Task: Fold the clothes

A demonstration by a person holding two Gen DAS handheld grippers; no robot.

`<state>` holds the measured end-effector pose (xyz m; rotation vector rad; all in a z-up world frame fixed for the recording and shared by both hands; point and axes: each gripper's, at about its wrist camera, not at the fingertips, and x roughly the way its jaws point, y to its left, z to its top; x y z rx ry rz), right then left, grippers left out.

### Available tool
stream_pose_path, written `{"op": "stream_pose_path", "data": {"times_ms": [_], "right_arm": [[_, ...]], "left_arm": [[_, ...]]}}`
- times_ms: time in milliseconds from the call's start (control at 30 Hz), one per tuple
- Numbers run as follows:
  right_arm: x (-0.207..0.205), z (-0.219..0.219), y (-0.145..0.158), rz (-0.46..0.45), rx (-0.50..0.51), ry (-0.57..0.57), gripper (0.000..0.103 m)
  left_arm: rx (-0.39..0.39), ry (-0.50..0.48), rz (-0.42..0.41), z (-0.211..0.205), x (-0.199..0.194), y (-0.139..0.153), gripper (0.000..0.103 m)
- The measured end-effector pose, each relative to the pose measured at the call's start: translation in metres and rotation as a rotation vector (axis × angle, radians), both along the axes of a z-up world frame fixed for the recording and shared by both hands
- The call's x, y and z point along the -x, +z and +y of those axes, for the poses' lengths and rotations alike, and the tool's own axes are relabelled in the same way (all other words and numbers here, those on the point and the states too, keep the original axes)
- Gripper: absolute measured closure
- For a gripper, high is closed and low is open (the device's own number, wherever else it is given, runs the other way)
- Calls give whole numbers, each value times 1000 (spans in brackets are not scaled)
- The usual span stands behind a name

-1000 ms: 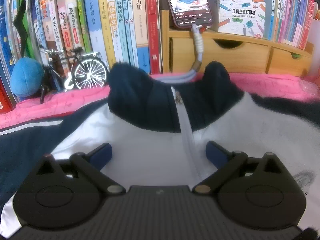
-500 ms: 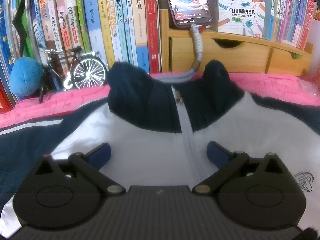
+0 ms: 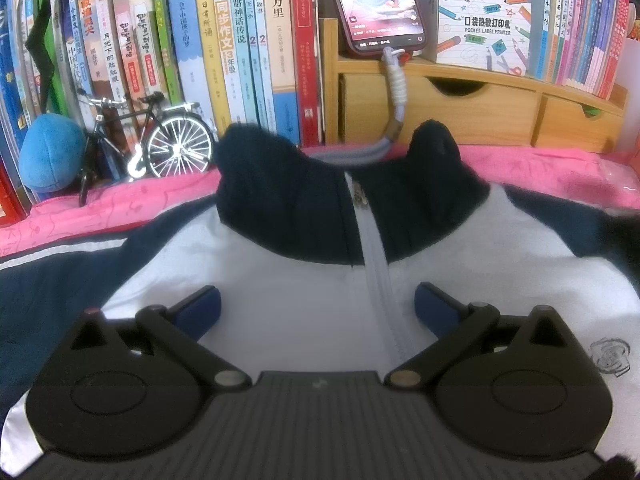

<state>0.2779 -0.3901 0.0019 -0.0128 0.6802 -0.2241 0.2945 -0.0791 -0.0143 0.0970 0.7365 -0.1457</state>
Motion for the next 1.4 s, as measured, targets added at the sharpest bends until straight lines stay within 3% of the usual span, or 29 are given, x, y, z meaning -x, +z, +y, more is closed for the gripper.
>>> {"op": "stream_pose_path", "data": {"times_ms": [33, 100, 167, 267, 400, 433, 500, 533, 600, 667, 700, 767, 800, 900, 1033, 1200, 1267, 1400], "right_arm": [[-8, -14, 0, 8, -23, -58, 67], [-11, -30, 6, 32, -72, -152, 68], [2, -30, 17, -1, -101, -156, 67], [23, -11, 32, -36, -108, -49, 65], [45, 29, 32, 4, -184, 215, 57], [52, 37, 31, 34, -164, 257, 53], [57, 39, 14, 84, 18, 236, 50], [59, 35, 7, 102, 125, 177, 41], [65, 12, 18, 153, 282, -56, 45], [89, -4, 40, 137, 366, -144, 48], [110, -7, 56, 93, 357, -126, 48], [156, -8, 87, 9, 342, -90, 38], [180, -6, 102, -31, 337, -70, 35], [234, 12, 129, -134, 337, 14, 22], [313, 55, 146, -268, 324, 138, 9], [390, 128, 121, -362, 276, 360, 2], [413, 157, 108, -381, 235, 446, 2], [419, 205, 71, -314, -35, 542, 2]], "left_arm": [[1, 0, 1, 0, 0, 0, 0], [1, 0, 2, 0, 0, 0, 0], [2, 0, 2, 0, 0, 0, 0], [2, 1, 3, 0, 0, -1, 0], [2, 2, 3, -1, 0, -1, 0], [2, 1, 3, -1, 0, -1, 0], [2, -1, 6, -1, 0, -2, 0], [2, -2, 8, -1, 0, -2, 0], [6, -3, 11, -1, 0, -2, 0], [11, 0, 12, 0, 0, -2, 0], [13, 4, 11, 1, 1, -2, 0], [22, -5, 15, 5, 9, 2, 1], [42, -15, 14, 10, 20, 7, 7], [119, -47, -6, 31, 67, 27, 8], [150, -75, -83, 75, 161, 44, 8], [189, -111, -178, 130, 278, 65, 3], [178, -47, -180, 145, 311, 52, 3], [184, 77, -137, 164, 344, 24, 4]]}}
